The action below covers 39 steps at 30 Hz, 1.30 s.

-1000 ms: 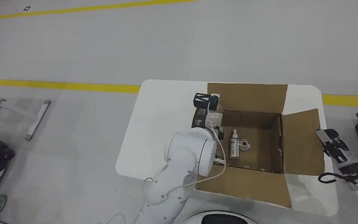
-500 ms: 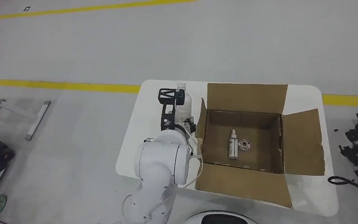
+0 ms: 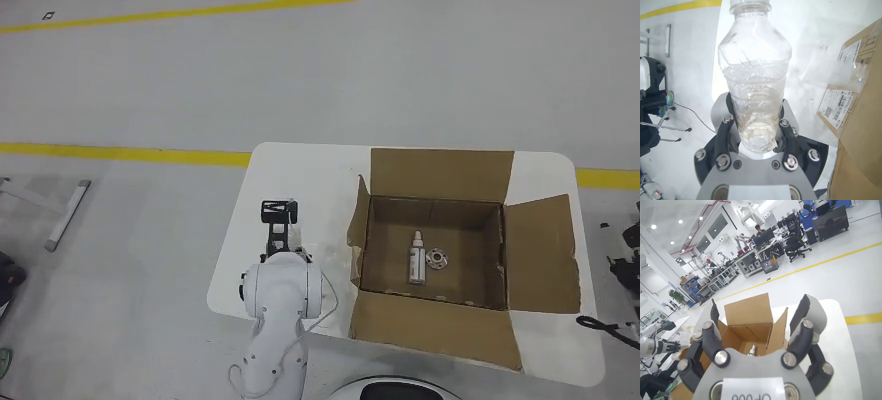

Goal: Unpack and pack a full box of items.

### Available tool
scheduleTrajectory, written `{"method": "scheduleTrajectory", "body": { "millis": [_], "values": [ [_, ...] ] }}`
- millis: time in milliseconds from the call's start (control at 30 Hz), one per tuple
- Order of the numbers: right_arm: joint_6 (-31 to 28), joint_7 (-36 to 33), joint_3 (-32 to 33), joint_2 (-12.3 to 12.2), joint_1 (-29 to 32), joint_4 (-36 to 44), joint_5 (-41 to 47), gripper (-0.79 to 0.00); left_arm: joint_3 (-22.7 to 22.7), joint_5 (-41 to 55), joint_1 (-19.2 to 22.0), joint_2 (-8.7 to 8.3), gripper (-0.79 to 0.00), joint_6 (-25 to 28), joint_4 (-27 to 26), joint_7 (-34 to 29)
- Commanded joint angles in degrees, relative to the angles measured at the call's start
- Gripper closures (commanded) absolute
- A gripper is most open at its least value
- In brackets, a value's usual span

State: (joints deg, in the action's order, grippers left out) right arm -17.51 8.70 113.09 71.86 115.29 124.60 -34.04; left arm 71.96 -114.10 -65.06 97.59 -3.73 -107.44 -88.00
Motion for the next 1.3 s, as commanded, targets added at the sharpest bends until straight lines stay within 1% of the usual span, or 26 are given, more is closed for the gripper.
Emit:
{"method": "scheduleTrajectory", "body": {
  "millis": [0,133,467,567,633,700,767,833,900,1133,1200,1267],
  "values": [
    [0.48,0.61,-1.11,0.12,-0.23,0.15,-2.18,0.000,0.02,-0.40,0.05,0.14,0.000,0.38,0.94,0.00],
    [0.37,1.39,-3.26,0.33,-0.48,-0.30,-4.92,0.000,0.02,-0.40,0.05,0.14,0.000,0.38,0.94,0.00],
    [0.31,1.50,-3.35,0.34,-0.51,-0.39,-5.22,0.000,0.02,-0.40,0.05,0.14,0.000,0.38,0.94,0.00],
    [0.31,1.50,-3.35,0.34,-0.51,-0.39,-5.22,0.000,-2.58,1.07,-0.74,0.20,0.000,3.61,1.37,3.55],
    [0.31,1.50,-3.35,0.34,-0.51,-0.39,-5.22,0.000,-3.77,0.25,-0.57,0.15,0.000,6.11,1.72,4.27],
    [0.31,1.50,-3.35,0.34,-0.51,-0.39,-5.22,0.000,-4.10,0.33,-0.47,0.11,0.000,8.57,3.03,3.32],
    [0.31,1.50,-3.35,0.34,-0.51,-0.39,-5.22,0.000,-3.74,0.24,-0.56,0.02,0.000,10.01,3.98,2.85],
    [0.31,1.50,-3.35,0.34,-0.51,-0.39,-5.22,0.000,-3.07,0.56,-0.83,-0.16,0.000,12.68,5.32,1.89],
    [0.31,1.50,-3.35,0.34,-0.51,-0.39,-5.22,0.000,-1.81,2.58,-1.42,-0.25,0.000,13.82,6.48,1.29],
    [0.31,1.50,-3.35,0.34,-0.51,-0.39,-5.22,0.000,3.32,12.30,-2.31,-0.75,0.000,17.72,11.08,4.05],
    [0.31,1.50,-3.35,0.34,-0.51,-0.39,-5.22,0.000,4.32,13.04,-2.26,-1.00,0.000,18.62,13.23,5.16],
    [0.31,1.50,-3.35,0.34,-0.51,-0.39,-5.22,0.000,5.84,12.50,-1.71,-1.22,0.000,17.10,15.83,4.33]
  ]
}}
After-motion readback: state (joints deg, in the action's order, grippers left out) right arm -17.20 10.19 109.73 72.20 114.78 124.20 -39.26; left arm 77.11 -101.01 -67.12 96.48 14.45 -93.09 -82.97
